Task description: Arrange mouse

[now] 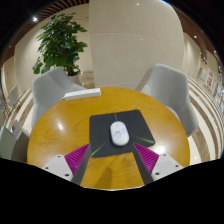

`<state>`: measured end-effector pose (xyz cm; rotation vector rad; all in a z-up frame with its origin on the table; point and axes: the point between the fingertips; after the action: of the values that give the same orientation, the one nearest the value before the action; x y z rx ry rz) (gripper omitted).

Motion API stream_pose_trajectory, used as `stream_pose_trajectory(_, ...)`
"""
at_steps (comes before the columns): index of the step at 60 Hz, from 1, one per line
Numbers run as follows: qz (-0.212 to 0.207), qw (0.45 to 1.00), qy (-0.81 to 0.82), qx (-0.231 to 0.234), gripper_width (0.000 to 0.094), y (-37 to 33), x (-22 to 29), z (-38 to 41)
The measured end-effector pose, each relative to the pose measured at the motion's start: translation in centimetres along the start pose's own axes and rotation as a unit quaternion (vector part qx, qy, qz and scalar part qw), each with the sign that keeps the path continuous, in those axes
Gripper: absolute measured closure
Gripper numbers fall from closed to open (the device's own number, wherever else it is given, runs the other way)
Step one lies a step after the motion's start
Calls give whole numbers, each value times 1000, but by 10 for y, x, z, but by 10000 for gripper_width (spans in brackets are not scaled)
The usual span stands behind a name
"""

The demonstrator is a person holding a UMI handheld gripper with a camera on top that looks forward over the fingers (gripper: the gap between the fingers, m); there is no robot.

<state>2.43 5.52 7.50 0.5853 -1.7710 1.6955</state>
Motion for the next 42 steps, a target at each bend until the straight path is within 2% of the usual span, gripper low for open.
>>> stream_pose_trajectory(10, 32, 999, -5, 10, 77, -75, -57, 24)
stream_pose_trajectory(20, 49, 999, -11, 1, 76, -107, -97, 39)
stream_pose_trajectory(42, 34, 998, -43, -10, 79, -114, -95, 54)
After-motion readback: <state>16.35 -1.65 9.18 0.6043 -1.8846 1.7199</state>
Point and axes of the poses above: the point between the fingertips, and its own axes, seen from behind it with the camera up: z to the left, x up, y forward, the way the camera looks, and after that the axes turned 3 degrees about -x, right-handed
